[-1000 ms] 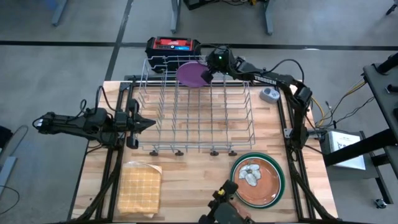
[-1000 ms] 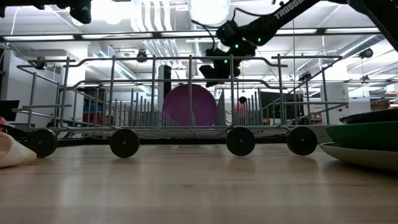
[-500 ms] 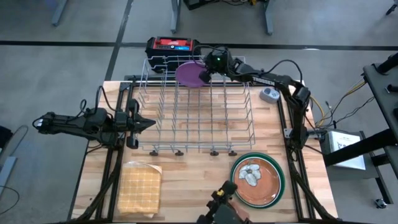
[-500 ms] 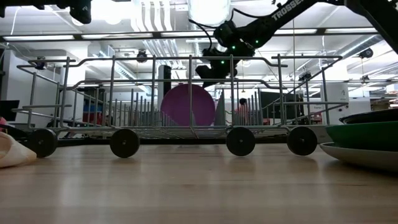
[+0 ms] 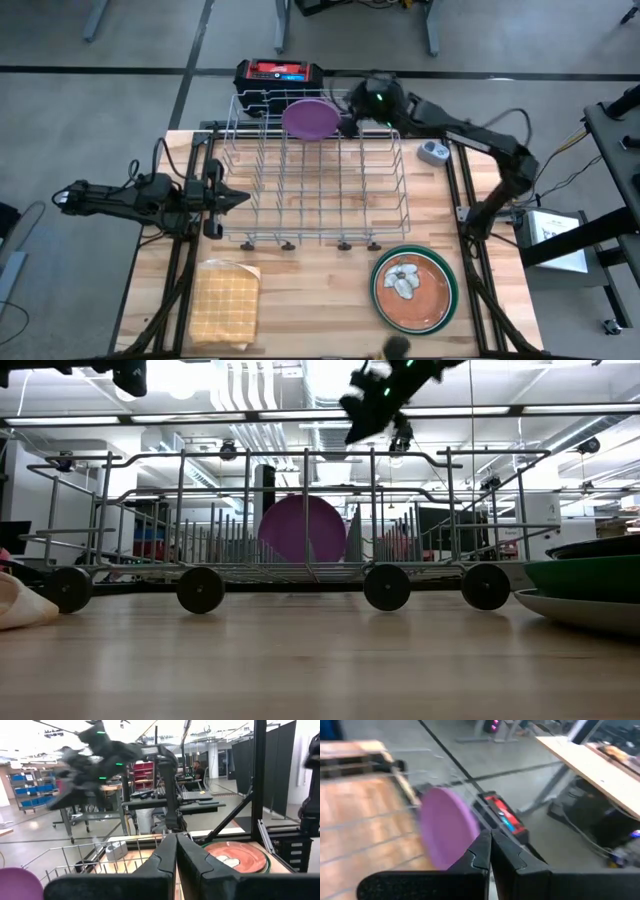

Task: Sort dishes
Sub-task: Put the orange plate into the dish rack

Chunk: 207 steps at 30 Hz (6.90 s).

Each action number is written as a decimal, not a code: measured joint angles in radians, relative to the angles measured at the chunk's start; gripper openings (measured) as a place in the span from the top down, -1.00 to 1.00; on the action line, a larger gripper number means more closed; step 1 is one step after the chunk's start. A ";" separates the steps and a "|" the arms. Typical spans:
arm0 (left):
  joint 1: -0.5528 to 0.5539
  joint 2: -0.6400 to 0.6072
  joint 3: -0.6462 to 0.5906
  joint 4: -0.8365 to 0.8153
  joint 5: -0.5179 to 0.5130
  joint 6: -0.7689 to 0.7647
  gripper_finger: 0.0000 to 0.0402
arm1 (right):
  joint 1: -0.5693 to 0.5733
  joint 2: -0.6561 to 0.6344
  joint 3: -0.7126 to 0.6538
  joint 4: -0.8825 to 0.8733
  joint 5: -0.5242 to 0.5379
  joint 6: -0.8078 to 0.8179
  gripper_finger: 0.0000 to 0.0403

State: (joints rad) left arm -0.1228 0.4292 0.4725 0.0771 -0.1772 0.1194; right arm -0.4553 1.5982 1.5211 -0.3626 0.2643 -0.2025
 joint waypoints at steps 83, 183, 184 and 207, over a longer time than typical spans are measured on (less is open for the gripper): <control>-0.223 1.159 0.903 -0.213 -0.255 0.106 1.00 | 0.982 -0.993 -1.017 -0.345 -0.266 1.035 1.00; -0.229 1.955 1.292 -0.145 0.036 0.003 1.00 | 1.384 -0.808 -1.107 -0.270 0.056 1.722 0.27; -0.228 1.956 1.292 -0.142 0.028 0.004 1.00 | 1.384 -0.820 -1.109 -0.263 0.063 1.721 0.27; -0.204 1.958 1.283 -0.109 -0.022 -0.002 1.00 | 1.384 -0.844 -1.163 -0.218 0.092 1.704 0.86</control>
State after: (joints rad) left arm -0.3267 2.3875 1.7554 -0.0322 -0.1997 0.1172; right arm 0.9291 0.7538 0.3585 -0.5810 0.3560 1.5019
